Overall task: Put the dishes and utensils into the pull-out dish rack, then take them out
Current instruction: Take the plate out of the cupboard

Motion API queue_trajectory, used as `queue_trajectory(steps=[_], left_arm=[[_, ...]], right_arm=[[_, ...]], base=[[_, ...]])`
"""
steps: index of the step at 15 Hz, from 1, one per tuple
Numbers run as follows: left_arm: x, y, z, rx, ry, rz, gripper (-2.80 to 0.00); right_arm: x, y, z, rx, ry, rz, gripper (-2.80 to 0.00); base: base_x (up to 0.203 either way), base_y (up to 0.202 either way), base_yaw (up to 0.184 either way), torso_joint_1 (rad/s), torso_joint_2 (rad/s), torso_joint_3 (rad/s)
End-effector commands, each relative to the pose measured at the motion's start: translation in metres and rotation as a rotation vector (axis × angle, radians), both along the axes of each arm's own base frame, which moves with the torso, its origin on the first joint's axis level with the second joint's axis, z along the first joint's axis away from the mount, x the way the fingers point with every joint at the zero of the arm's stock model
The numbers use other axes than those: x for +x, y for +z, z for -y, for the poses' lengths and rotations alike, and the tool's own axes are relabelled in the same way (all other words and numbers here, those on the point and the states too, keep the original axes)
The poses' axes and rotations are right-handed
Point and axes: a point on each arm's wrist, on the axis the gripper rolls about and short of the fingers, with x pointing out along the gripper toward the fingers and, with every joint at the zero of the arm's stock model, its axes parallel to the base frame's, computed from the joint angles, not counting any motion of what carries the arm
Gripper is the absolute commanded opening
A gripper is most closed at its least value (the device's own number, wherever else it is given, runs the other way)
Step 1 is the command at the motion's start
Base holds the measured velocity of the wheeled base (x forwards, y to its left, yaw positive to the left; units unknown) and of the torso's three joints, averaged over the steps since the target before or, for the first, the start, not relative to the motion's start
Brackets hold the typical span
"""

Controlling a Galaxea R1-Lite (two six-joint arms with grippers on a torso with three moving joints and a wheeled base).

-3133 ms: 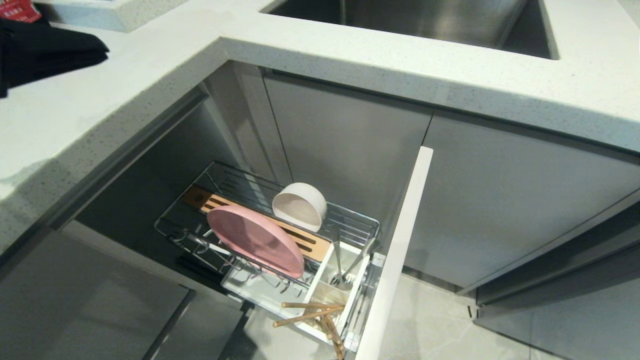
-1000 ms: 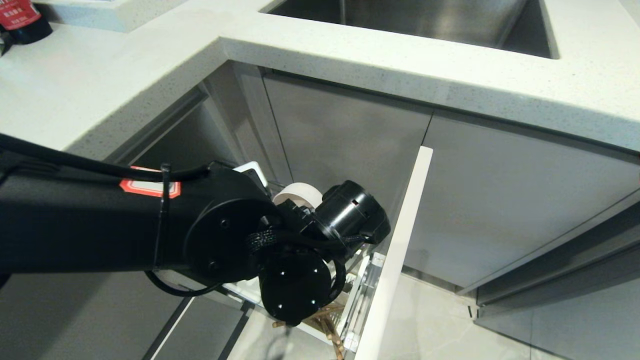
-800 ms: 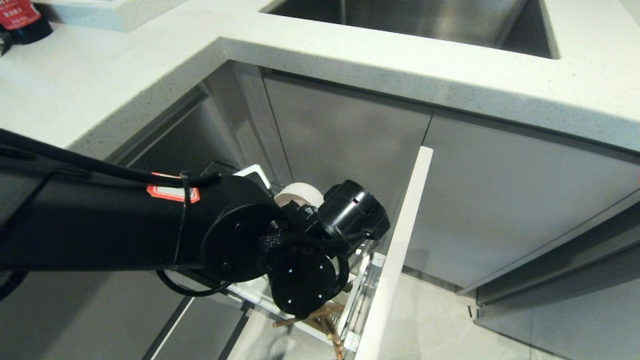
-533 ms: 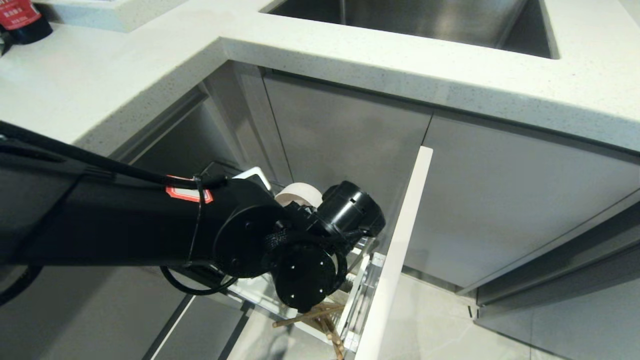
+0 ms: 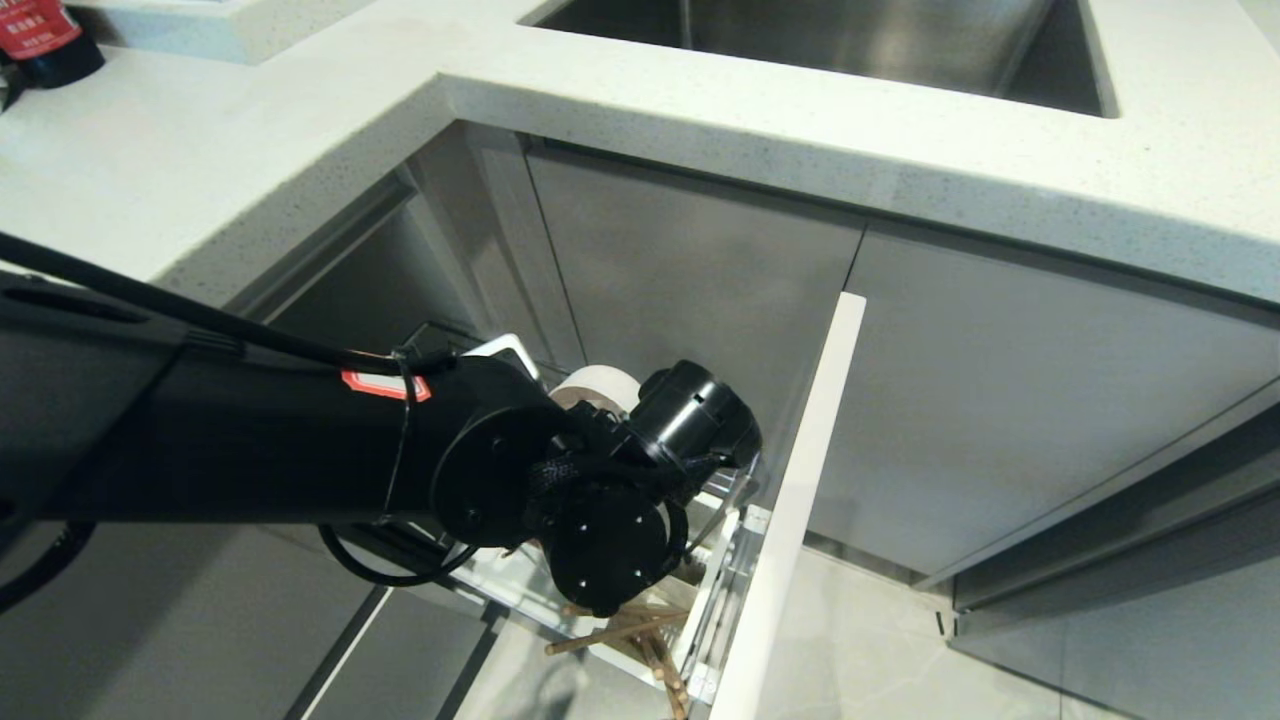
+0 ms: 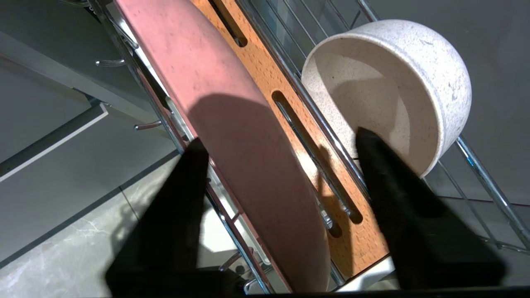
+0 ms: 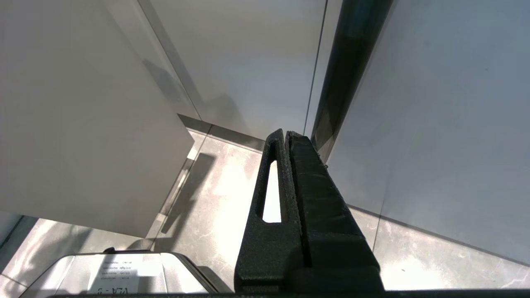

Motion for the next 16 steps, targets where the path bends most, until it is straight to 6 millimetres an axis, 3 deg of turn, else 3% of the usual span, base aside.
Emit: queue_trajectory(steps=[1, 5, 8, 13, 16], left_arm=[[-0.001, 0.004, -0.002, -0.008, 0.005, 0.012, -2.8], [-0.003, 0.01, -0.005, -0.009, 0.001, 0.016, -2.8], [-0.009, 0.027, -0.012, -0.031, -0.007, 0.039, -2.8], [-0.028, 0.071, -0.035, -0.077, -0.036, 0.096, -2.8], [-0.053, 0.106, -0.052, -0.114, -0.094, 0.14, -2.8]], right_arm=[[0.0, 0.0, 0.0, 0.0, 0.0, -0.001, -2.8], [0.0, 0.0, 0.0, 0.0, 0.0, -0.001, -2.8], [0.0, 0.0, 0.0, 0.0, 0.0, -0.001, -2.8], [0.0, 0.0, 0.0, 0.0, 0.0, -0.001, -2.8], [0.0, 0.0, 0.0, 0.0, 0.0, -0.001, -2.8]], base=[[0.0, 0.0, 0.0, 0.0, 0.0, 0.0], [0.0, 0.0, 0.0, 0.0, 0.0, 0.0], [0.0, 0.0, 0.0, 0.0, 0.0, 0.0], [0.0, 0.0, 0.0, 0.0, 0.0, 0.0], [0.0, 0.0, 0.0, 0.0, 0.0, 0.0]])
